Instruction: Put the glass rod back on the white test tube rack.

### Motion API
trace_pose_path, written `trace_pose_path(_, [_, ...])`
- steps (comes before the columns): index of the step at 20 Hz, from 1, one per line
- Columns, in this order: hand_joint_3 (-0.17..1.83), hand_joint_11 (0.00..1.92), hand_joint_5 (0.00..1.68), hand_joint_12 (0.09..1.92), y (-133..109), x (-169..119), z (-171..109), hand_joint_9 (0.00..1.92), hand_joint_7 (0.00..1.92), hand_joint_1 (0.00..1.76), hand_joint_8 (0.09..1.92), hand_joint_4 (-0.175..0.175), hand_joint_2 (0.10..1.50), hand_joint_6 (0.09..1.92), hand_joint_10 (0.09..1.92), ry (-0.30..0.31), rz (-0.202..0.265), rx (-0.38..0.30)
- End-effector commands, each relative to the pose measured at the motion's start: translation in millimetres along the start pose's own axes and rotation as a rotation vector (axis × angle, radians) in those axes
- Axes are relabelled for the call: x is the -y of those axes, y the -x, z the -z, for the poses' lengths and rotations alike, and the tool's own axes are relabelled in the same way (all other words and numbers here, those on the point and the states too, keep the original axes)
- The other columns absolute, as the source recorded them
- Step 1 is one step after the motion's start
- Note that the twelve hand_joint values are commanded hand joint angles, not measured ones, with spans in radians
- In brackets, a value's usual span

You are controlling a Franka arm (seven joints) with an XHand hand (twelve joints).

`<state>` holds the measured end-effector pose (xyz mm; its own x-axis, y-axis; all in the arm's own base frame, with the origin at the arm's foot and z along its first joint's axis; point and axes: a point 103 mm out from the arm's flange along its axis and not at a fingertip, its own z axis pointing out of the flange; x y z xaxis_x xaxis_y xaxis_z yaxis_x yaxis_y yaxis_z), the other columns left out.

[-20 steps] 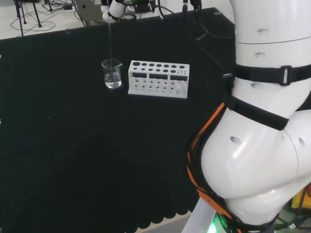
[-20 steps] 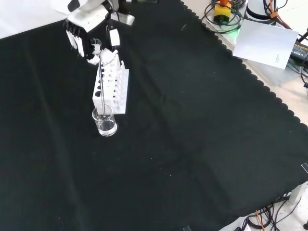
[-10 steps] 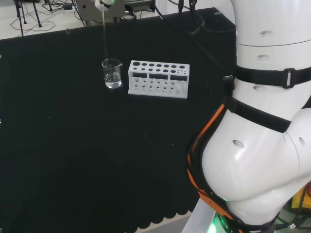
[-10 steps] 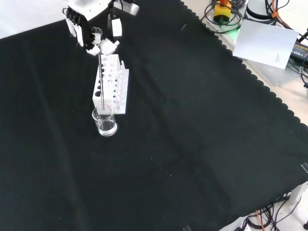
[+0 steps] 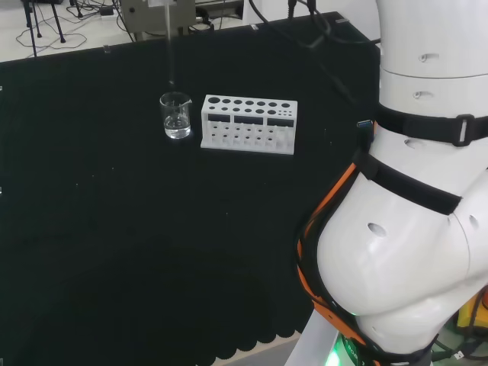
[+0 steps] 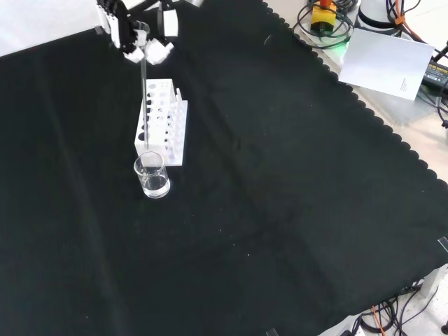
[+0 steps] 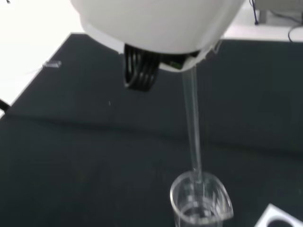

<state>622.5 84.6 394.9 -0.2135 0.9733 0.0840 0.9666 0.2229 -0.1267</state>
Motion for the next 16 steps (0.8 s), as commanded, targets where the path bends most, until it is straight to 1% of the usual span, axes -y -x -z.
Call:
trace_pose_path(1, [0.98,1.39,1.33,0.72,32,8,7,1.84,1.59,1.22,0.93,-0.175,0.47,0.73,0.67,0.026,-0.082,0.015])
trace_pose_path(4, [0.98,1.39,1.33,0.72,39,13,8,1.84,1.59,1.22,0.93,-0.175,0.47,0.73,0.67,0.034,-0.101,0.012])
trace_pose_path(5, [0.98,1.39,1.33,0.72,40,17,10,1.84,1.59,1.22,0.93,-0.175,0.47,0.73,0.67,0.041,0.103,-0.042])
trace_pose_path(6, [0.98,1.39,1.33,0.72,46,21,11,1.84,1.59,1.22,0.93,-0.175,0.47,0.73,0.67,0.048,0.057,-0.071])
trace_pose_path(7, [0.98,1.39,1.33,0.72,54,26,12,1.84,1.59,1.22,0.93,-0.175,0.47,0.73,0.67,0.045,0.001,-0.053])
trace_pose_path(8, [0.98,1.39,1.33,0.72,59,29,14,1.84,1.59,1.22,0.93,-0.175,0.47,0.73,0.67,0.045,-0.029,-0.038])
trace_pose_path(9, [0.98,1.39,1.33,0.72,64,31,15,1.84,1.59,1.22,0.93,-0.175,0.47,0.73,0.67,0.035,-0.074,-0.026])
trace_pose_path(12, [0.98,1.39,1.33,0.72,68,34,17,1.84,1.59,1.22,0.93,-0.175,0.47,0.73,0.67,0.041,-0.112,-0.007])
trace_pose_path(13, [0.98,1.39,1.33,0.72,68,34,18,1.84,1.59,1.22,0.93,-0.175,0.47,0.73,0.67,0.037,-0.145,-0.002])
trace_pose_path(16, [0.98,1.39,1.33,0.72,69,33,18,1.84,1.59,1.22,0.93,-0.175,0.47,0.73,0.67,0.043,-0.166,0.001])
